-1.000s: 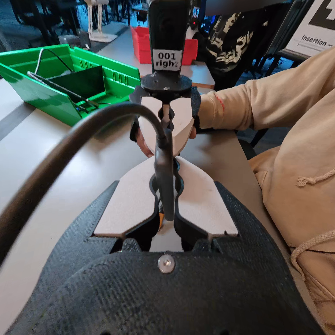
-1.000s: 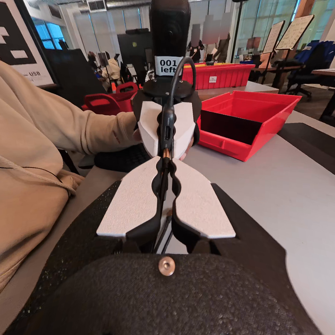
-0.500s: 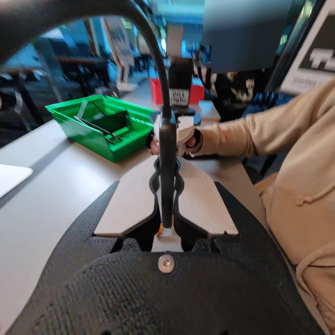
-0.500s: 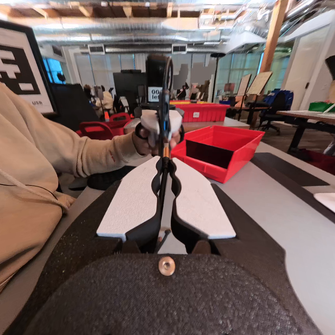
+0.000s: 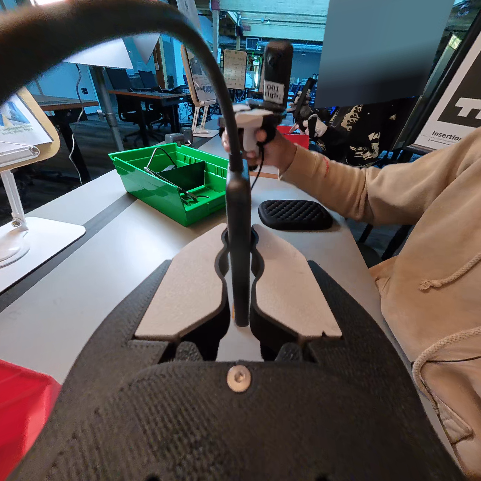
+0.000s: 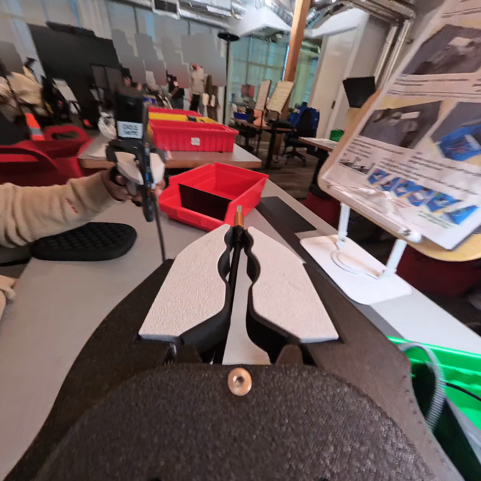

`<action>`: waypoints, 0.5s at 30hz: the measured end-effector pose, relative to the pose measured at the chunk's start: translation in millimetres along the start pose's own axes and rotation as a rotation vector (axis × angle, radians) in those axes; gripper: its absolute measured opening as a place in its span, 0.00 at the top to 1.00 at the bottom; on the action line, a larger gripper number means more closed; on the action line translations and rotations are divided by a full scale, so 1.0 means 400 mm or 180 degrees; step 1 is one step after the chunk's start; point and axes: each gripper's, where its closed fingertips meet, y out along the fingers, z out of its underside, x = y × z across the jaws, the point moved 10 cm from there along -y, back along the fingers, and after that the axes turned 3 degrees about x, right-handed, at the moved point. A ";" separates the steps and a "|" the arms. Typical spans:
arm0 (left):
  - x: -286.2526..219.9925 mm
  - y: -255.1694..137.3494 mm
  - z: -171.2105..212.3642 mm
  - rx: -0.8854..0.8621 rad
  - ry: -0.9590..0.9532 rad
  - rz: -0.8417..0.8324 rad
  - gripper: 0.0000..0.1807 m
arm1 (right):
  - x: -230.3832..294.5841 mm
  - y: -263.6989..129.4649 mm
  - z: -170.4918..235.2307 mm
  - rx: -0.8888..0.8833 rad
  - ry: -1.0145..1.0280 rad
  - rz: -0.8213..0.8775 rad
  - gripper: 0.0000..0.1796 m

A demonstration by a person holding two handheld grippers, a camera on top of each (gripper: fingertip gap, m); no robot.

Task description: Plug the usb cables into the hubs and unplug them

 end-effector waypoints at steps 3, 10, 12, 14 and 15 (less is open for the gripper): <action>-0.001 0.009 0.009 0.0054 -0.0010 0.0010 0.93 | -0.071 -0.027 -0.061 0.0383 -0.0155 0.0161 0.96; -0.005 0.026 0.019 0.0131 -0.0009 0.0084 0.93 | -0.255 -0.041 -0.038 0.1700 -0.0164 0.0471 0.96; -0.005 0.026 0.020 0.0134 -0.0015 0.0092 0.93 | -0.287 -0.037 0.020 0.2035 -0.0090 0.0536 0.96; -0.005 0.026 0.021 0.0134 -0.0018 0.0096 0.93 | -0.305 -0.032 0.080 0.2269 -0.0065 0.0611 0.96; -0.005 0.026 0.021 0.0136 -0.0019 0.0097 0.93 | -0.309 -0.029 0.106 0.2371 -0.0030 0.0618 0.96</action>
